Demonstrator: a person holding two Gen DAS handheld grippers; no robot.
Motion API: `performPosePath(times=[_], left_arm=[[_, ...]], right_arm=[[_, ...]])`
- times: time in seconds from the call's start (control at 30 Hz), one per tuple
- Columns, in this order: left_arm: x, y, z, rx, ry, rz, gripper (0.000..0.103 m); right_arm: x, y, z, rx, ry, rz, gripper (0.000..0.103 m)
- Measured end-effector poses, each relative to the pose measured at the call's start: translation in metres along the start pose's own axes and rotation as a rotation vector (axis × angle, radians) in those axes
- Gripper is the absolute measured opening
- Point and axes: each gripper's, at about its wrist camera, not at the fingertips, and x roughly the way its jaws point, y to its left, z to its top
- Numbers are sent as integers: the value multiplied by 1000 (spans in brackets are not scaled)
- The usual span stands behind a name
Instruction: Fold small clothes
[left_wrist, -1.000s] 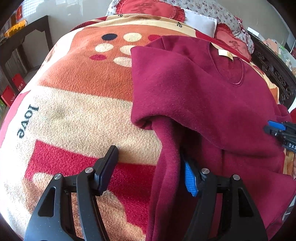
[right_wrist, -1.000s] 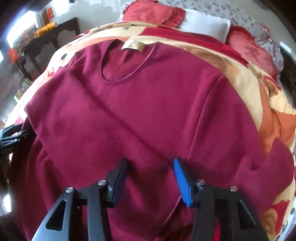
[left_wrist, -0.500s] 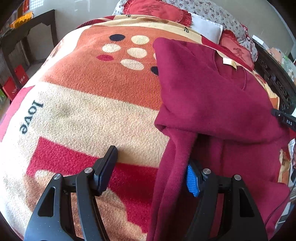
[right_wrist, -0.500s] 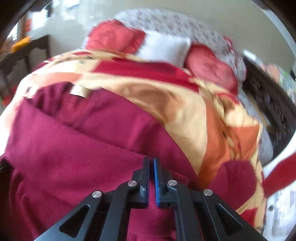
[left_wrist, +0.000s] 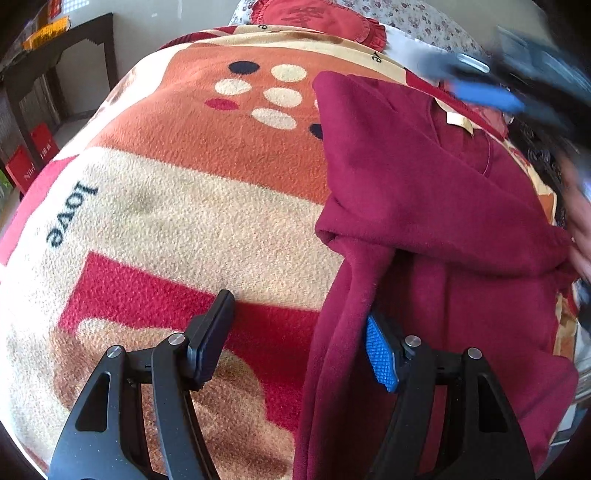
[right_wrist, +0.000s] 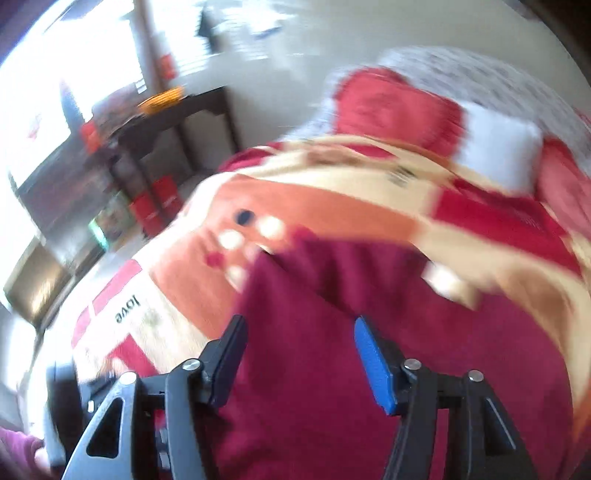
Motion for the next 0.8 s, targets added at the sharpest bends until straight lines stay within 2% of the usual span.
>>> performPosePath(times=[0.17,0.23,0.27,0.33,0.47,0.57,0.63,0.67,0.7,0.73,0.77,0.8], left_arm=[[0,2,-2,12,-13,-13,68],[0,5,-2,9,-15,-26,68],[-1,6,-1,4,-16,-35,68],[-4,12,-1,-14,-19,-44,68],[-7,25,-1,-73,-34,-50,68],[-8,29,3,-98,-22,-57,68],[-13,29,5,-89,-28,-26,68],[-16,30,5,-84,-35,-15,68],[-21,30,7,-81,-46,-3,68],[-24,31,8,-79,-53,1,68],[-27,31,11,-77,-61,4,68],[-32,30,14,-72,-74,5,68]], right_arm=[[70,16,29,-109,116,-10,68],[91,20,27,-130,199,26,22],[92,21,25,-146,207,18,9],[80,28,28,-187,124,24,9],[68,17,49,-79,7,70,9],[94,21,53,-79,36,76,9],[114,20,44,-71,107,73,10],[116,19,40,-62,130,80,14],[112,16,36,-51,130,82,24],[100,14,32,-43,110,82,31],[89,12,28,-37,93,82,44],[66,5,19,-18,61,84,50]])
